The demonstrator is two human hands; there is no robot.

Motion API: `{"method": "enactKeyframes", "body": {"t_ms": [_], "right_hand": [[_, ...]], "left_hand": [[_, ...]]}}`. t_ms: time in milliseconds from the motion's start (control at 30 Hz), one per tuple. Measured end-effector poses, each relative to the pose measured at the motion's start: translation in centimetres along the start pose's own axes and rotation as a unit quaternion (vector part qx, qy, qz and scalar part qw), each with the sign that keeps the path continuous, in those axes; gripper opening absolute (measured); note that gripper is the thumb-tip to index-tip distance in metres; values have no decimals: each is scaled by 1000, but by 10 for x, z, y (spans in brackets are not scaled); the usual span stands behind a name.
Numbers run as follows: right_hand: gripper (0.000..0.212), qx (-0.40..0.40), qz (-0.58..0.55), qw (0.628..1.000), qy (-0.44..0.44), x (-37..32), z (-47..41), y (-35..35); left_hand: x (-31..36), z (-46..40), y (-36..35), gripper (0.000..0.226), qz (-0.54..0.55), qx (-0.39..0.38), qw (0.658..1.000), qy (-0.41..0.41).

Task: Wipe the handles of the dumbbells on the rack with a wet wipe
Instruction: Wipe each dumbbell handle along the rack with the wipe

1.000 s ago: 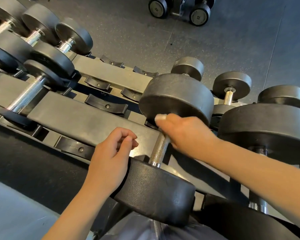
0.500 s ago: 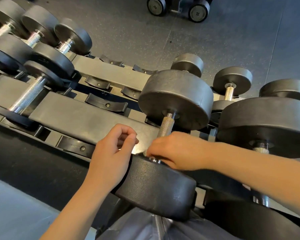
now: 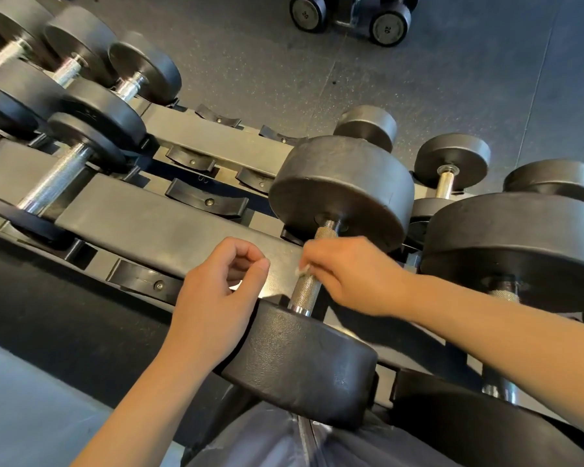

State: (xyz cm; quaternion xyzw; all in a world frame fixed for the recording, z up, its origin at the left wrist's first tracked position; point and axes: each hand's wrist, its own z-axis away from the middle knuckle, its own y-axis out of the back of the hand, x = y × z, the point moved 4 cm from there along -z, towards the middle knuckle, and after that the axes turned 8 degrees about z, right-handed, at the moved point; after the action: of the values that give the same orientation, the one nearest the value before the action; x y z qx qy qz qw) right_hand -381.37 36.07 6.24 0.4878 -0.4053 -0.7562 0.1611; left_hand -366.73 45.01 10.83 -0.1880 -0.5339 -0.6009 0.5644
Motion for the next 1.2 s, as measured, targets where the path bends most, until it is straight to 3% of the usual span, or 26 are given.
{"method": "enactKeyframes", "body": {"t_ms": [67,133,200,267,367,633,733,800,967,1100,1200], "right_hand": [[12,-79,2,996,49,-18,6,-9],[13,-50,94,992,65,-17,3,-4],[23,-3,214,977,7,-4,-9,10],[23,-21,277,958,-72,8,-19,18],[19,-49,263,960,-82,12,-31,14],[5,-157,146,972,96,-29,-27,-11],[15,-183,77,974,109,-33,-20,-13],[17,-154,42,983,88,-27,-13,-6],[27,18,219,973,-66,12,-4,26],[27,-3,239,967,-91,18,-14,15],[16,35,226,967,-109,18,-18,13]], "left_hand": [[0,0,0,3,1,-2,1000,-2],[0,-1,0,6,3,-4,1000,-2],[0,0,0,13,9,-2,1000,0],[0,0,1,15,13,1,1000,2],[0,1,0,12,15,2,1000,-3],[-1,-1,-1,2,12,-2,1000,-8],[-2,0,0,2,10,2,1000,-11],[-2,0,1,3,19,0,1000,-12],[-2,-2,0,2,16,-15,1000,-12],[-2,-1,0,4,18,-13,1000,-11],[-2,-1,1,3,26,-2,1000,-13]]}}
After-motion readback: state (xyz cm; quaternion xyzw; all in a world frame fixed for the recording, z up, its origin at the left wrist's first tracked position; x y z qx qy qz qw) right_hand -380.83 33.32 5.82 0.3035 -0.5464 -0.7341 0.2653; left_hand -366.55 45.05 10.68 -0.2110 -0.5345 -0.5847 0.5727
